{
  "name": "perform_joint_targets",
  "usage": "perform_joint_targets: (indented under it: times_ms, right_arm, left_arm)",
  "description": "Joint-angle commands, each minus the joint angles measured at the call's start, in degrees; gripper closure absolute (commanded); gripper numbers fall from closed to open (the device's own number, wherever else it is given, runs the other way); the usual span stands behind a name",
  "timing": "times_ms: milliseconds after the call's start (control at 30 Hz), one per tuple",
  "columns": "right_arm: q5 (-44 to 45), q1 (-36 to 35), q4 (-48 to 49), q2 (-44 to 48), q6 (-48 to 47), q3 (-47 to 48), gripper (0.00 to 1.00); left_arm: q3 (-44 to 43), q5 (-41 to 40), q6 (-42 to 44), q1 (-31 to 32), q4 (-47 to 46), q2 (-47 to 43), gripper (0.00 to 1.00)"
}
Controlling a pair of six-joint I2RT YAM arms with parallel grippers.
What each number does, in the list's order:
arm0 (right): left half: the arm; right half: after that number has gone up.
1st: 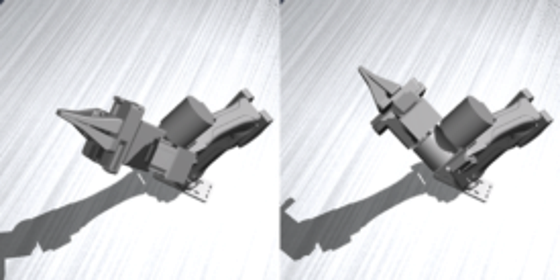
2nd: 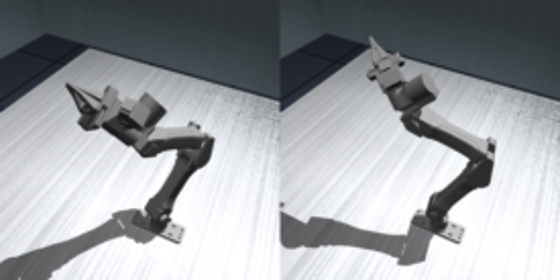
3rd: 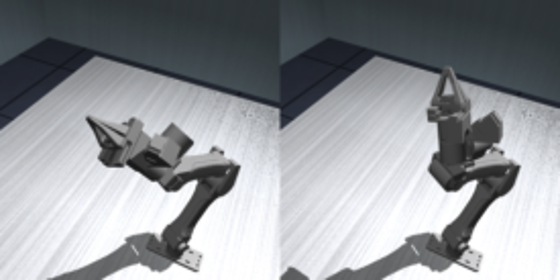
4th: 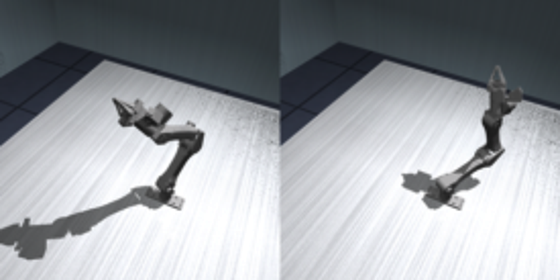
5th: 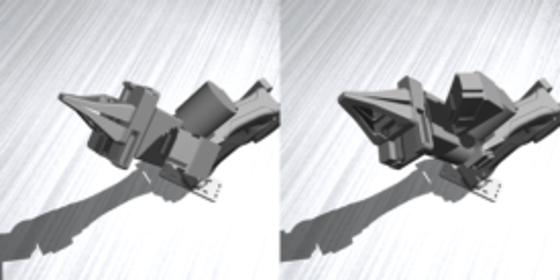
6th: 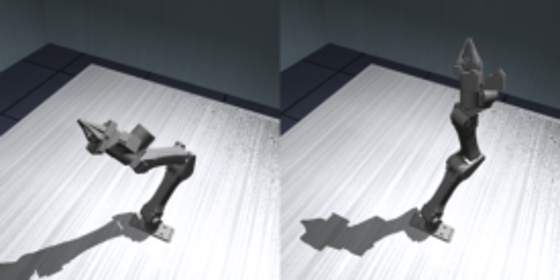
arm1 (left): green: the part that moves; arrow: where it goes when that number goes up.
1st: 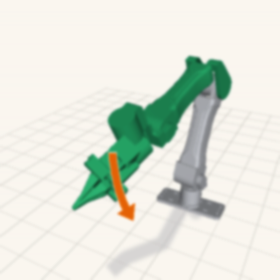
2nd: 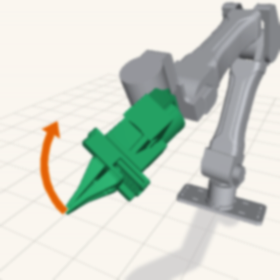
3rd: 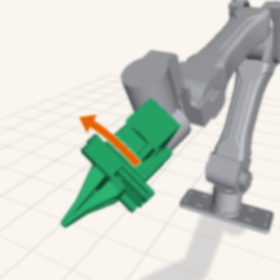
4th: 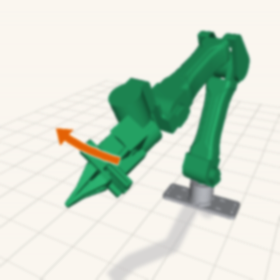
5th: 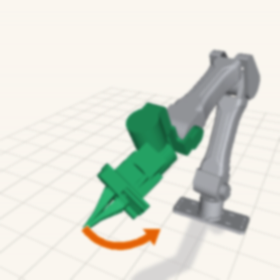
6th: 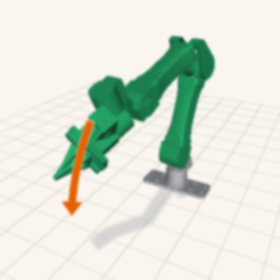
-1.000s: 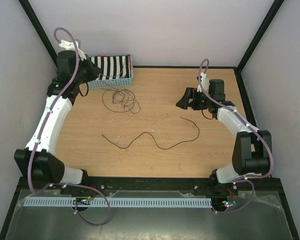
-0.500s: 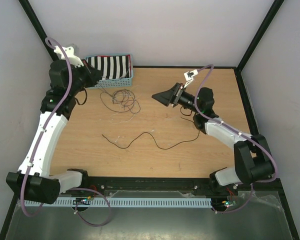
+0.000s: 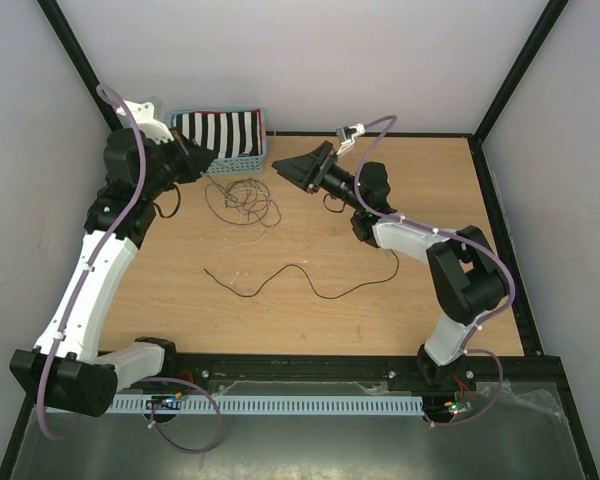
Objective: Zip-tie the wires
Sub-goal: Pick up the cable at the center of the board.
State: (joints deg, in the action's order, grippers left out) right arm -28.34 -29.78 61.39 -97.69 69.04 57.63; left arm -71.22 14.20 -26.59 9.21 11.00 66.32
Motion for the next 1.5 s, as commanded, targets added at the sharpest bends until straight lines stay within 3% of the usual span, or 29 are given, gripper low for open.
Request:
perform_joint_targets:
  times_ms: [0, 300, 333, 533, 633, 767, 933, 1067, 1267, 1467]
  right_arm:
    - [0.83, -0.83, 2.87, -3.66, 3.11, 5.57, 0.09]
    - [0.58, -1.92, 1.78, -9.87, 5.04, 12.98, 0.21]
    - [0.54, -2.07, 2.09, -10.08, 5.02, 13.33, 0.26]
    - [0.28, -2.12, 2.58, -9.01, 3.90, 13.61, 0.82]
    - [0.04, -2.12, -4.08, -7.12, -1.52, 15.92, 0.99]
    - [0.62, -1.80, -13.12, -4.32, -8.82, 19.76, 1.00]
    - [2.66, -1.77, -27.90, -2.15, -19.01, 27.50, 1.00]
    - [4.51, -1.69, -40.13, -1.61, -26.54, 34.41, 1.00]
    - [8.19, -1.69, -50.94, -0.72, -35.62, 43.75, 1.00]
    - [9.50, -1.68, -58.57, 0.26, -41.06, 51.02, 1.00]
  left_arm:
    - [0.74, 1.82, -1.13, 0.66, -2.68, -1.78, 1.00]
    - [3.61, 2.72, -2.88, 1.61, -3.79, -2.42, 1.00]
    - [4.08, 2.70, -3.09, 1.81, -4.03, -2.33, 1.00]
    - [6.29, 3.80, -5.35, 2.29, -6.49, -1.33, 1.00]
    - [7.12, 4.17, -5.73, 2.25, -6.85, -0.58, 0.98]
    - [9.14, 2.87, -5.01, 2.24, -6.82, -0.64, 0.83]
    - [11.68, 3.02, -4.54, 1.55, -6.84, -1.07, 0.41]
    - [14.12, 4.43, -4.61, -0.32, -6.68, -2.86, 0.20]
    - [19.27, 5.47, -5.59, -5.72, -5.84, -7.85, 0.07]
    - [25.72, 6.23, -9.54, -10.41, -4.72, -7.71, 0.05]
